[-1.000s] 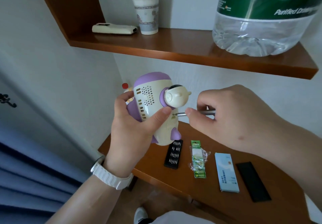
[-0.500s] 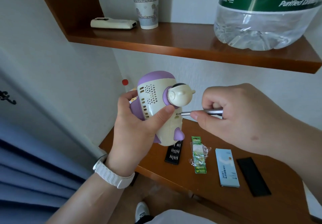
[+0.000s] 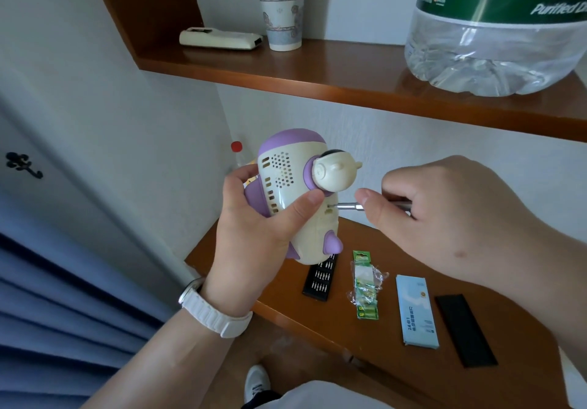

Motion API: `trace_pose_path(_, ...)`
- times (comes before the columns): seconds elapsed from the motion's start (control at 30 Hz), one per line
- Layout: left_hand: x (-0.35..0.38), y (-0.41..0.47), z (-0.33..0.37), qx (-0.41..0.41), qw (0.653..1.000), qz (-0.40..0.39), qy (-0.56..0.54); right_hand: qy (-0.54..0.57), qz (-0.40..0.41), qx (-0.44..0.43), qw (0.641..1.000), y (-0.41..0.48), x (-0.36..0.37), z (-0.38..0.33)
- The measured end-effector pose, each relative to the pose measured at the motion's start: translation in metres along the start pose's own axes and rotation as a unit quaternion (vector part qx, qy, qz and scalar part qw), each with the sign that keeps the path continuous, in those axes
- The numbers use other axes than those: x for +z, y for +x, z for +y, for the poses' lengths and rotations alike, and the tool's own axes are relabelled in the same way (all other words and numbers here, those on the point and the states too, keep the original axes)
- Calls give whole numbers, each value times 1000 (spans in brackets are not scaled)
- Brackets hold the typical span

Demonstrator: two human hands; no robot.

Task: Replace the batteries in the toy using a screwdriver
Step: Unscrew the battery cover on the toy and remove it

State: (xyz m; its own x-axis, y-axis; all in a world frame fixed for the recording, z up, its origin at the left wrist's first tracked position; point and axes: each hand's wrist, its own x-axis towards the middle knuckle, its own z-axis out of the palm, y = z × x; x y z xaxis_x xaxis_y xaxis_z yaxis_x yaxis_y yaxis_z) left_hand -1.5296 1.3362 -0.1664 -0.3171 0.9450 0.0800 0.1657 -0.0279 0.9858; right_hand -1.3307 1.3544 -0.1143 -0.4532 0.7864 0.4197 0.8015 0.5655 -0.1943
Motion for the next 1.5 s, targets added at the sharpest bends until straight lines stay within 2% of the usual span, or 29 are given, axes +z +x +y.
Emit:
trace_pose_path(0.37,9,6,-5,4,1000,-4,-7,34,-61,34,997,2,-9,6)
trace_pose_path(0.67,14,10,-4,9,1000,-8,-20,16,-39,42,998,2,-3,9)
trace_pose_path(0.93,15,13,-8,5,1000,-17,-11,34,-73,50,996,3,-11,8)
trace_pose_path(1.23,11,17,-2,15,999,-12,-31,10,-44,32,998,7,-3,8)
trace_pose_path(1.5,11,16,-4,14,999,-19,-37,25,-88,43,995,9,-12,5)
